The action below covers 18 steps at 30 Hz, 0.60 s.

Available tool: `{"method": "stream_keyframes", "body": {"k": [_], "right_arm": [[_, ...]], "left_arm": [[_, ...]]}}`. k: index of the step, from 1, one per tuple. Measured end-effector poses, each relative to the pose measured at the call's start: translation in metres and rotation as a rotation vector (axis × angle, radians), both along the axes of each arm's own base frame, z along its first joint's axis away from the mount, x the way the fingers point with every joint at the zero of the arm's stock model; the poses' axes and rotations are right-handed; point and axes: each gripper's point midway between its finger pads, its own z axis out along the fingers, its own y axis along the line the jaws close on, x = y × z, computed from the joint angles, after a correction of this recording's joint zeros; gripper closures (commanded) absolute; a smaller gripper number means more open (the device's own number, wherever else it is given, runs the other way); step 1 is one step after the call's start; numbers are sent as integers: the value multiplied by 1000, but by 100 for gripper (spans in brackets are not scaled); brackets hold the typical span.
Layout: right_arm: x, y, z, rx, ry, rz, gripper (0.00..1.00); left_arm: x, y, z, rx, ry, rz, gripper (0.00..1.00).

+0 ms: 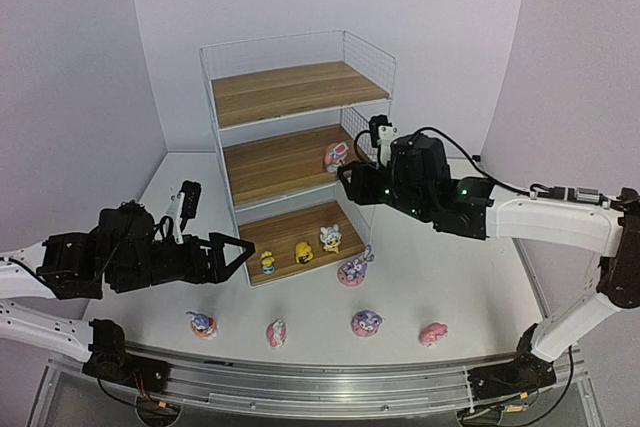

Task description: Place and organize the plastic toys onto the shelf

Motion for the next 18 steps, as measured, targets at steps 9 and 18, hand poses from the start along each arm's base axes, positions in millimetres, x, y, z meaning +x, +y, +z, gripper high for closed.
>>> {"method": "stream_keyframes", "body": {"k": [9,18], "right_arm": [[9,-1,14,79,-32,-57,48],[14,6,6,83,-44,-91,49]], "left_arm": [[0,1,-5,8,3,0,0],[-1,3,-4,1,3,1,0]]}}
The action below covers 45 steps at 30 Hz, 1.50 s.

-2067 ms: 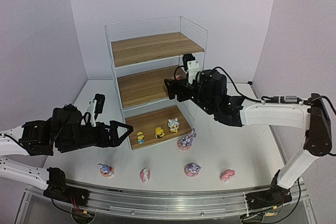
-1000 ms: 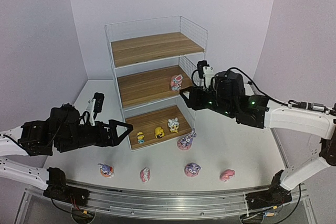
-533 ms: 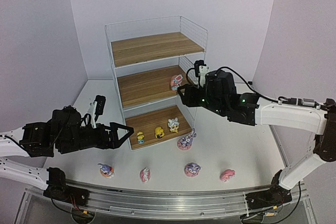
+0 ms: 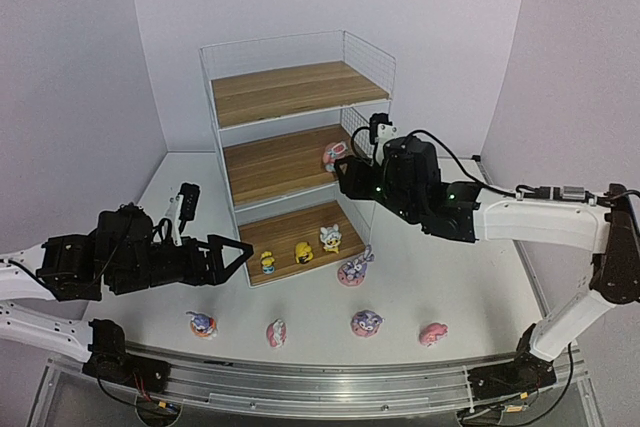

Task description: Place and organize the plastic toys onto the shelf

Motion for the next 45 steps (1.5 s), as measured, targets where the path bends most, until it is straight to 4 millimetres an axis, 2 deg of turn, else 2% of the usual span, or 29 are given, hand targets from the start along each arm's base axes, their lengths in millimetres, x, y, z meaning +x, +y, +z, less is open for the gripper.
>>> {"method": "stream_keyframes", "body": {"k": [5,16,27,37,41,45], "right_arm": [[-1,4,-2,-3,-6,-8,49],[4,5,6,15,-35,-49,51],[7,17,1,5,-39,-52,51],[3,20,1,-14,-51,-52,50],[-2,20,4,-12,-53,-37,45],[-17,9,13,-5,-47,-2,33]], "left_arm": [[0,1,-3,4,3,0,0],[-2,0,-5,3,9,-5,0],[-4,-2,-6,-4,15,-20,0],[-4,-3,-5,-14,13,-21,0],[-4,-3,-5,-15,13,-22,0],[-4,-1,-5,-18,12,-22,0]]}}
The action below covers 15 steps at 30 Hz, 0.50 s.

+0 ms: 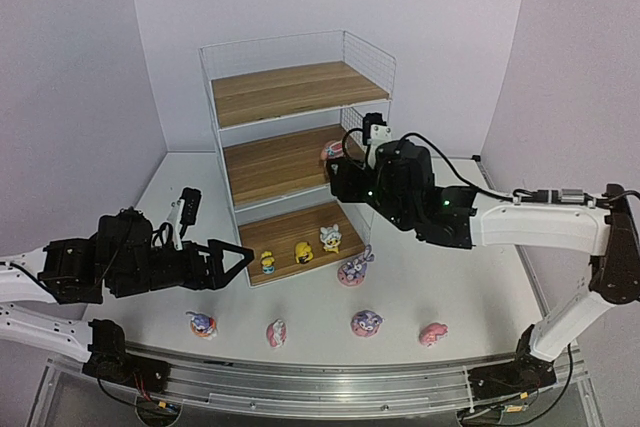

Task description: Place and organize the plastic toys onto the shelf

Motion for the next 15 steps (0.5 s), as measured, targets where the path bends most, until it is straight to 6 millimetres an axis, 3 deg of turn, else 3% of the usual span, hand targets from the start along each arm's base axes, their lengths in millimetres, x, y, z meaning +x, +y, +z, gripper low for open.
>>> {"method": "stream_keyframes", "body": {"k": [4,9,13,15], "right_arm": [[-27,-24,15,10,19,63,17],[-75,-74,26,17,58,143,3],[-108,-114,20,39,110,169,2],[-121,-131,4,33,172,169,2]], "left_arm": [[-1,2,3,-10,-3,0,0],[-2,5,7,-27,-5,2,0],[-3,8,6,-27,4,7,0],[-3,9,3,-22,14,11,0]]}}
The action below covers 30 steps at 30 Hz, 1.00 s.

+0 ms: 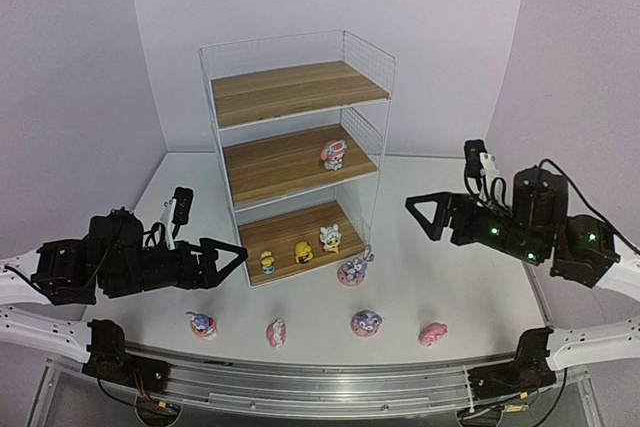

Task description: Place and organize the plastic toys onto the shelf

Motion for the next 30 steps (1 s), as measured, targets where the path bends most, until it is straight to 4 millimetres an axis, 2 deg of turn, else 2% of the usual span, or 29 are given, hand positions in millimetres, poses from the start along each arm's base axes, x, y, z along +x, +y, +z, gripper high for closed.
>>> {"method": "stream_keyframes", "body": {"k": [4,10,14,18,23,25,30], "right_arm": [[-17,-24,-48,-74,187,-48,3],[-45,-52,-151,-286,558,-180,7],[-69,-70,-202,-391,771,-274,10],[-83,-81,-222,-401,878,-357,11],[-86,-73,-234,-350,928,-369,11],[-87,-69,-241,-342,949,-372,14],[-83,-62,-253,-340,973,-406,28]], "left_arm": [[-1,2,-9,22,16,3,0],[-1,1,-19,39,43,6,0],[-3,0,-30,58,62,-4,0],[-5,0,-38,71,72,-10,0],[-7,1,-44,77,78,-18,0],[-7,1,-44,73,79,-22,0],[-9,2,-48,75,83,-31,0]]}}
